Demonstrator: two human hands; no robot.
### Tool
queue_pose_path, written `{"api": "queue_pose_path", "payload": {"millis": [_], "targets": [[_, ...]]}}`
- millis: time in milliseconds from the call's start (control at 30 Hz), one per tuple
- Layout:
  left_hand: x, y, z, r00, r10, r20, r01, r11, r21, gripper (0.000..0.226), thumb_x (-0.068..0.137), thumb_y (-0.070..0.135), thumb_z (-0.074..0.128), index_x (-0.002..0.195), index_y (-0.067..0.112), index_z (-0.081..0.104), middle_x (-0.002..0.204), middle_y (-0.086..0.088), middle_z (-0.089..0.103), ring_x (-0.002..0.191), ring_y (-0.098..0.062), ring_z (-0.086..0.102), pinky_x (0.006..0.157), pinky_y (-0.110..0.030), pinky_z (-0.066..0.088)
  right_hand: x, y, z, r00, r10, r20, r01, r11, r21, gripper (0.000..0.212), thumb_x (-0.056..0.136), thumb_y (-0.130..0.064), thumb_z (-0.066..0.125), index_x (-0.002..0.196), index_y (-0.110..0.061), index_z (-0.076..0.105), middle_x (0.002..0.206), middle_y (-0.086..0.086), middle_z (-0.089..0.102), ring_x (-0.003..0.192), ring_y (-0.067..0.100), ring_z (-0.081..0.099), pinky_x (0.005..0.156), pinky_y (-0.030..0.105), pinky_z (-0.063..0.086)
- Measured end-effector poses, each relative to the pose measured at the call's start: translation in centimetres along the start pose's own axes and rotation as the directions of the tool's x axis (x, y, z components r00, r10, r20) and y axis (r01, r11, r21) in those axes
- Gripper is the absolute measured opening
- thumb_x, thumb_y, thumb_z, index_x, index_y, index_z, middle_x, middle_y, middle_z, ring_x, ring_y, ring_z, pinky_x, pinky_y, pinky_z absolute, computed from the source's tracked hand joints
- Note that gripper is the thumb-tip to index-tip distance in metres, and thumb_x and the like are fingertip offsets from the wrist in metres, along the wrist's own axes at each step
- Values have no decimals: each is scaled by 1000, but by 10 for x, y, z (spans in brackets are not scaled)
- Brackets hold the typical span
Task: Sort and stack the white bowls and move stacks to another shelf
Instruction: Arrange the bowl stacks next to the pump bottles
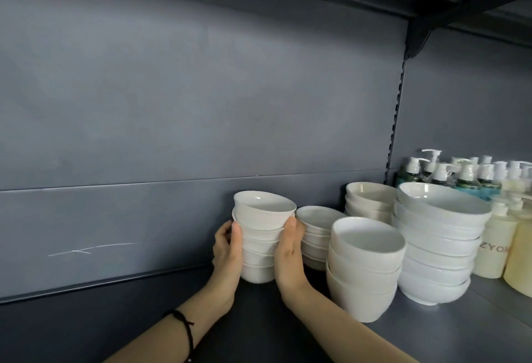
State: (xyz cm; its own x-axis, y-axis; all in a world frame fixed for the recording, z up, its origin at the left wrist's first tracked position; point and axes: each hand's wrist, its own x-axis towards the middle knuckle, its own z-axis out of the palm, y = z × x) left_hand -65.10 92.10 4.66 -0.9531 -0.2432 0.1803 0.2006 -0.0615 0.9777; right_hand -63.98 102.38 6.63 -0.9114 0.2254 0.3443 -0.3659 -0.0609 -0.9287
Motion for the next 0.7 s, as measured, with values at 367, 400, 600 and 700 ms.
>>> {"api": "queue_pose_path", "payload": {"millis": [367, 400, 600, 700], "targets": [[-23, 20, 9, 985, -75, -158, 112, 963, 244, 57, 96, 63, 19, 149, 40, 19, 154, -7, 25, 141, -31, 22, 117, -48, 18, -41, -6, -8, 991, 53, 126, -26, 977, -213, 90, 82, -65, 36, 157, -23, 12, 165, 1, 14, 151, 14, 14, 125, 39, 11], [-26, 21, 6, 987, -36, -159, 76, 965, 252, 56, 97, 62, 21, 149, 39, 21, 155, -7, 26, 142, -29, 21, 117, -46, 16, -48, -8, -12, 987, 79, 138, -44, 970, -240, 86, 84, -59, 40, 157, -22, 13, 163, 4, 15, 150, 18, 15, 124, 36, 11], [-74, 40, -28, 974, 177, -143, -145, 968, 207, 26, 101, 34, 43, 124, 23, 46, 131, -7, 56, 120, -21, 54, 106, -31, 38, -91, -16, -25, 908, -9, 418, 135, 952, -274, 44, 92, -15, 61, 124, -29, 34, 130, -4, 35, 122, 13, 37, 106, 25, 33], [-111, 58, -74, 926, 359, -120, -261, 835, 484, 20, 96, 34, 54, 114, 27, 51, 106, 8, 64, 94, 4, 60, 87, -20, 45, -104, -21, -11, 792, 65, 607, 130, 953, -272, 28, 92, -14, 60, 116, -23, 49, 122, 0, 48, 109, 13, 51, 88, 17, 42]]}}
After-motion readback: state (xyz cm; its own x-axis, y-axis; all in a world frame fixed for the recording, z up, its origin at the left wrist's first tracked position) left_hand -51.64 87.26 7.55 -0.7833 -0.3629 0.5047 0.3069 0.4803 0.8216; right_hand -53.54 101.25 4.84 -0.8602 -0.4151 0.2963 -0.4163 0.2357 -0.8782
